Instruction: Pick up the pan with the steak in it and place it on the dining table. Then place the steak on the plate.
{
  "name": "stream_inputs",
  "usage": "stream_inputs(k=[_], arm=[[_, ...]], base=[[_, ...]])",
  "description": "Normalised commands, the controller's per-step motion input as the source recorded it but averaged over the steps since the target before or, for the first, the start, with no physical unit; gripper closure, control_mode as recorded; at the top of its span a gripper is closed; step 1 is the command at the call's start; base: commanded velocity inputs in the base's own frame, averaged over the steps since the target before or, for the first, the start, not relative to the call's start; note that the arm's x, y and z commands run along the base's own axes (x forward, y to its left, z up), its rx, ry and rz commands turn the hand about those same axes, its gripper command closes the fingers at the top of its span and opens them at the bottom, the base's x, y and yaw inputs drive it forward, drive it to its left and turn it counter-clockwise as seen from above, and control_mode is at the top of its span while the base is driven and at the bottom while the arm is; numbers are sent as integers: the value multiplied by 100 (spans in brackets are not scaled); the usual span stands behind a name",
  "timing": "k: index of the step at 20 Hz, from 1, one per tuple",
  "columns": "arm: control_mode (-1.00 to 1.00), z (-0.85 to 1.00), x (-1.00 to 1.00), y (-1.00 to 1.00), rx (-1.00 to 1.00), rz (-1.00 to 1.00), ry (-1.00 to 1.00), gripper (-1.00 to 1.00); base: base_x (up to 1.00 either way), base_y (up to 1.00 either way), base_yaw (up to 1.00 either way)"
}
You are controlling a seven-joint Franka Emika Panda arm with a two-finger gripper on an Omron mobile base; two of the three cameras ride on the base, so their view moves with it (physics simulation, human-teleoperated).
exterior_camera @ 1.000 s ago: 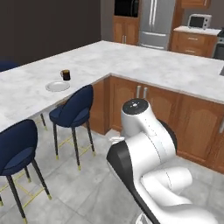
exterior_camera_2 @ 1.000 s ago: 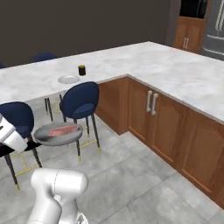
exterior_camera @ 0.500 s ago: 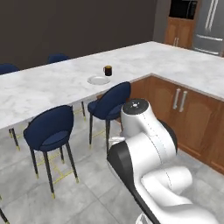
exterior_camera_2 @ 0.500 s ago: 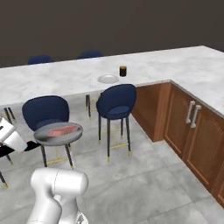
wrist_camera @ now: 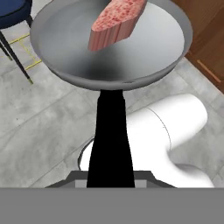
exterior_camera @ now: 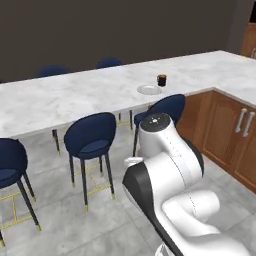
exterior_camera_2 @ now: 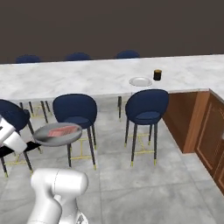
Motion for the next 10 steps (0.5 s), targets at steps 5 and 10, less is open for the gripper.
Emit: stream_inputs(k=[5,10], arm=[[100,0,0,0,0,0,0,100],[100,0,0,0,0,0,0,100]], base=[[6,-29,22],[18,-35,8]])
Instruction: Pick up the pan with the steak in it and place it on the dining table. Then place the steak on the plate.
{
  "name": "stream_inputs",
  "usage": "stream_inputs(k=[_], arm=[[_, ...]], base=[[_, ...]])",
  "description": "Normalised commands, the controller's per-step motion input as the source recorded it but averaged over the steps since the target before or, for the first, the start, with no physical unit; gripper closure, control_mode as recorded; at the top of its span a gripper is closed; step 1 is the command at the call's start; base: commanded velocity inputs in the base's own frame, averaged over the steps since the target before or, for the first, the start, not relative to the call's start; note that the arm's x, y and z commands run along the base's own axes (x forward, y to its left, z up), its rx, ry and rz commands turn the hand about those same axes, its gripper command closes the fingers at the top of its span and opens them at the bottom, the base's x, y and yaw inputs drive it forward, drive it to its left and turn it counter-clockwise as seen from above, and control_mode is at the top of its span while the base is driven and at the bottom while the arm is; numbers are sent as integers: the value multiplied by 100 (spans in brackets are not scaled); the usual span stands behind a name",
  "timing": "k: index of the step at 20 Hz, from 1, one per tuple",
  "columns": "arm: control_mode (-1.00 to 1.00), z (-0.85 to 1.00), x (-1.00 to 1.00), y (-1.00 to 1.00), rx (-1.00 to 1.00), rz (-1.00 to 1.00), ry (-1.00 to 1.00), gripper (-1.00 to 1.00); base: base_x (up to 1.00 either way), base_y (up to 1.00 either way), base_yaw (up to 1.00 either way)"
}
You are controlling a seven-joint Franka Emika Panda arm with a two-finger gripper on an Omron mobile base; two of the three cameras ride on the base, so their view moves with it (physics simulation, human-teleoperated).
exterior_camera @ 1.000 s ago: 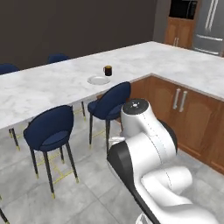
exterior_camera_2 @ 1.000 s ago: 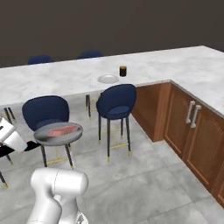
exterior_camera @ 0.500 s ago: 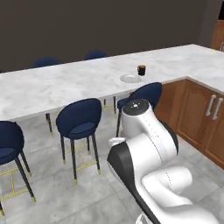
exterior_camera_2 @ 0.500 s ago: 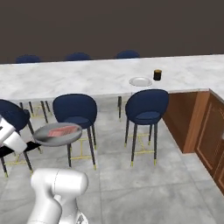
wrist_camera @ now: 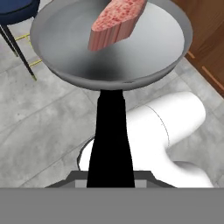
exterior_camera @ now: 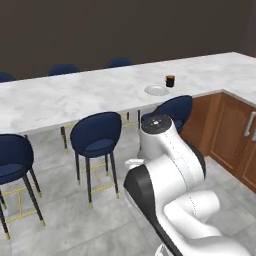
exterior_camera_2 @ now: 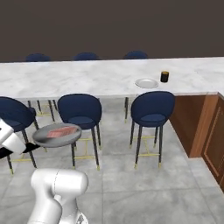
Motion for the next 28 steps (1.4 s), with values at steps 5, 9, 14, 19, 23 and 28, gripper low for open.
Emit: stream_inputs(k=[5,9,14,19,23,28], arm=[[100,0,0,0,0,0,0,100],[100,0,0,0,0,0,0,100],[100,0,0,0,0,0,0,100],[100,0,0,0,0,0,0,100],[100,0,0,0,0,0,0,100],[100,0,0,0,0,0,0,100]], base=[[10,-74,10],[10,-74,12],[11,-72,12],[9,-69,13],[5,-60,12],[11,-14,2]])
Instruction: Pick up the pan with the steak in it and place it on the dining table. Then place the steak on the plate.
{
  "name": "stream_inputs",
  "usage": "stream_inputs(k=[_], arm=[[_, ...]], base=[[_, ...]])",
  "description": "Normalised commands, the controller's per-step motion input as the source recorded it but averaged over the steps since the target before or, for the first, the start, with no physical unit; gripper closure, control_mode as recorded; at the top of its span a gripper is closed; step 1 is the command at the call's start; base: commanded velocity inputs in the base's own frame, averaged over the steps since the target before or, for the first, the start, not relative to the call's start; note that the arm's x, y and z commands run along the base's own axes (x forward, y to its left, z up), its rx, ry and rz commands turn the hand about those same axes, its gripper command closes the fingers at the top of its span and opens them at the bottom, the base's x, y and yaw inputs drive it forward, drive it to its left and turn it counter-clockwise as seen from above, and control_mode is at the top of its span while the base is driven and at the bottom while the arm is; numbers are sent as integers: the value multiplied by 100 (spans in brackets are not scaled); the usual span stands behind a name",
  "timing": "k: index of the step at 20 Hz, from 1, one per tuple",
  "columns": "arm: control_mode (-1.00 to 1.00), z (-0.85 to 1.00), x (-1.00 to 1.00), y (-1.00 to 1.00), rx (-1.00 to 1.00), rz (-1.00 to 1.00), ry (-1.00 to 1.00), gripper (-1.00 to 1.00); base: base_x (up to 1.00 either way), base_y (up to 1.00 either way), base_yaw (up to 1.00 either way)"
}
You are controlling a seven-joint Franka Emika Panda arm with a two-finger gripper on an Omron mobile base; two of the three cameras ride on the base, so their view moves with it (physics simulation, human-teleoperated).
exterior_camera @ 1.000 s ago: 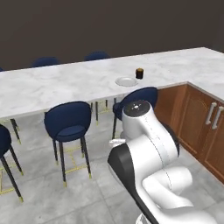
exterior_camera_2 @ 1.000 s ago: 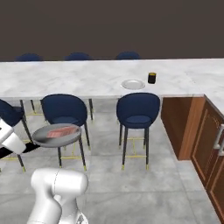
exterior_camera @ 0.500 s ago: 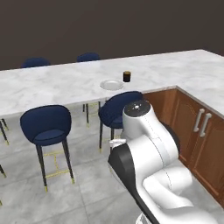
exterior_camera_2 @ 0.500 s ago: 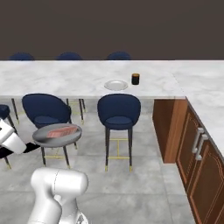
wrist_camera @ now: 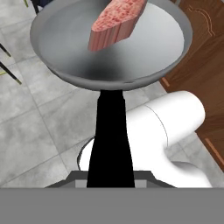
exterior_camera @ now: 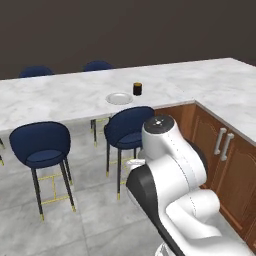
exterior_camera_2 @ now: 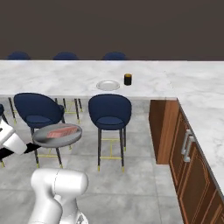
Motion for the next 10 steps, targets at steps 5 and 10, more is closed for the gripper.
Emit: stream_inputs(k=[5,10], arm=[[100,0,0,0,0,0,0,100],[100,0,0,0,0,0,0,100]], base=[[38,-6,1],[55,-4,2]])
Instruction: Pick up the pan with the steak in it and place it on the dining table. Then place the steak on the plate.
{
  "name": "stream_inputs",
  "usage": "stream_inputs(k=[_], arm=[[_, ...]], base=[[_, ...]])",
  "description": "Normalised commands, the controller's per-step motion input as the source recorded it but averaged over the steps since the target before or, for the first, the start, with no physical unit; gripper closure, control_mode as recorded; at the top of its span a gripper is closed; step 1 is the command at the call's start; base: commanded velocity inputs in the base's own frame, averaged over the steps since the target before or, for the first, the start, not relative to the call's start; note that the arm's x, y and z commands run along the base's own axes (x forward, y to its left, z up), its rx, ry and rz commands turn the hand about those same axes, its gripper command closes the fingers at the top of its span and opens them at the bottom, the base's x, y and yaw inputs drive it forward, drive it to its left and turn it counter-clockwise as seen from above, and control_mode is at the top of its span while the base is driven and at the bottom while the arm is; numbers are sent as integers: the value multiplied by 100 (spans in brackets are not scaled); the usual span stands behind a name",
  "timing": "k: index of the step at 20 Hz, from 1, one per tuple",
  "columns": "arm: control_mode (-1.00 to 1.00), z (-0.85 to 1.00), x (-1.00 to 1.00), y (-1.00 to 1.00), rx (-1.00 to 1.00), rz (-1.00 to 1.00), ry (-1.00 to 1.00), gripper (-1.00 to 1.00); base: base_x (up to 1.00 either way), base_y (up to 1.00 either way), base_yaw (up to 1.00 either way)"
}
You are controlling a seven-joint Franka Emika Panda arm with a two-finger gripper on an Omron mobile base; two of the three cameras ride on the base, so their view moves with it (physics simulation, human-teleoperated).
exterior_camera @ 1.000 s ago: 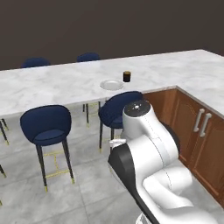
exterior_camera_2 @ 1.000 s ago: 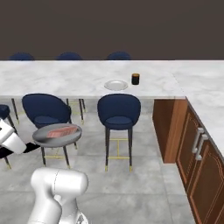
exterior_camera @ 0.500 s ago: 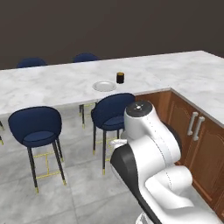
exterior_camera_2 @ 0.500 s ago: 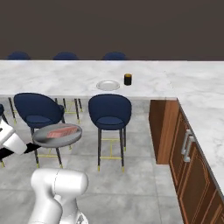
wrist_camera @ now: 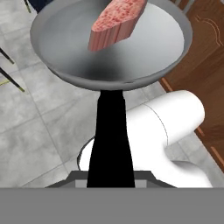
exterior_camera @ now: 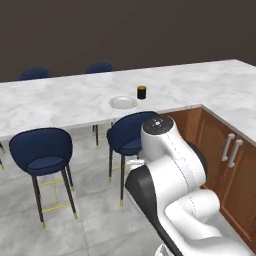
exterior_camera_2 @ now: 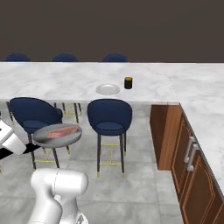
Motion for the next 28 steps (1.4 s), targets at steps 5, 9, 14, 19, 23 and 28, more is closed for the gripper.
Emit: stream_inputs(k=[5,9,14,19,23,28], arm=[[100,0,0,0,0,0,0,100],[100,0,0,0,0,0,0,100],[100,0,0,0,0,0,0,100],[100,0,0,0,0,0,0,100],[100,0,0,0,0,0,0,100],[100,0,0,0,0,0,0,100]], base=[[56,-3,7],[53,-5,10],[50,-6,11],[53,-13,9],[47,-25,7],[47,-29,5]])
